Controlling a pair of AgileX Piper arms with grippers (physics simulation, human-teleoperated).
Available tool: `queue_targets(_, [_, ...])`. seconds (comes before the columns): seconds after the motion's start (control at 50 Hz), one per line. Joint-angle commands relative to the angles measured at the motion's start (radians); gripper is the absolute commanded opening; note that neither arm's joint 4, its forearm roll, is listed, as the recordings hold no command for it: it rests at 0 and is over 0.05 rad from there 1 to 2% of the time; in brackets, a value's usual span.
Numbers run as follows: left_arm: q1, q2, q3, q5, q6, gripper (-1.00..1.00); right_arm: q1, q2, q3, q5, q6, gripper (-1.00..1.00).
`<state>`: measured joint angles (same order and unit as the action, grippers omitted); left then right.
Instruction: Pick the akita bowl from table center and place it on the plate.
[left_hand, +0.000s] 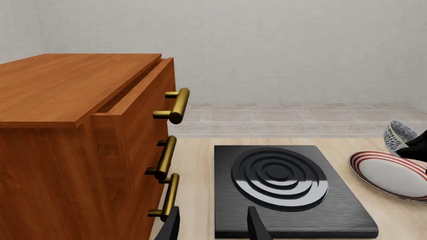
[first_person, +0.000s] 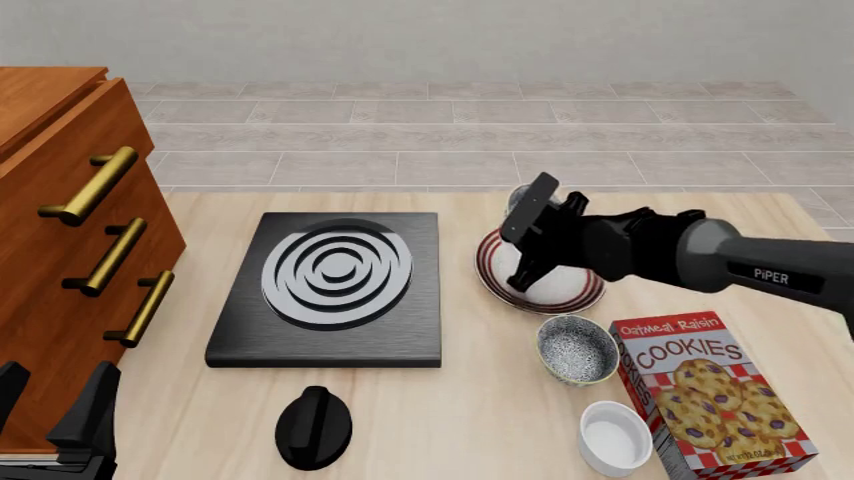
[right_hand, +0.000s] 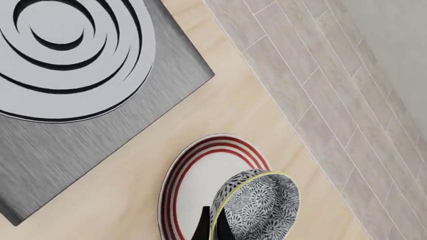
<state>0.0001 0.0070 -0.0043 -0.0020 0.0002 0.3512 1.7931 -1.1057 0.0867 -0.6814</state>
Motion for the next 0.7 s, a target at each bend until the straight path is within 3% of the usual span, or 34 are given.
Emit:
queue_targets(0.02, [0.000, 0.000, 0.000, 0.000, 0.000, 1.00, -0.021, 0.099, -0.123, 0.033, 0.089, -1.00])
queue_targets(0.2, [0.000, 0.001, 0.000, 0.000, 0.000, 1.00, -0.054, 0.159, -0.201, 0.112, 0.150, -1.00])
queue_targets(0.24, [0.000, 0.000, 0.000, 0.000, 0.000, 1.00, -0.077, 0.174, -0.204, 0.124, 0.111, -1.00])
queue_targets(0.42, [0.000, 0.000, 0.000, 0.000, 0.000, 1.00, -0.065, 0.197, -0.255, 0.198, 0.156, -1.00])
queue_targets(0.7, [0.000, -0.001, 0.000, 0.000, 0.000, 1.00, -0.058, 0.210, -0.247, 0.211, 0.147, -1.00])
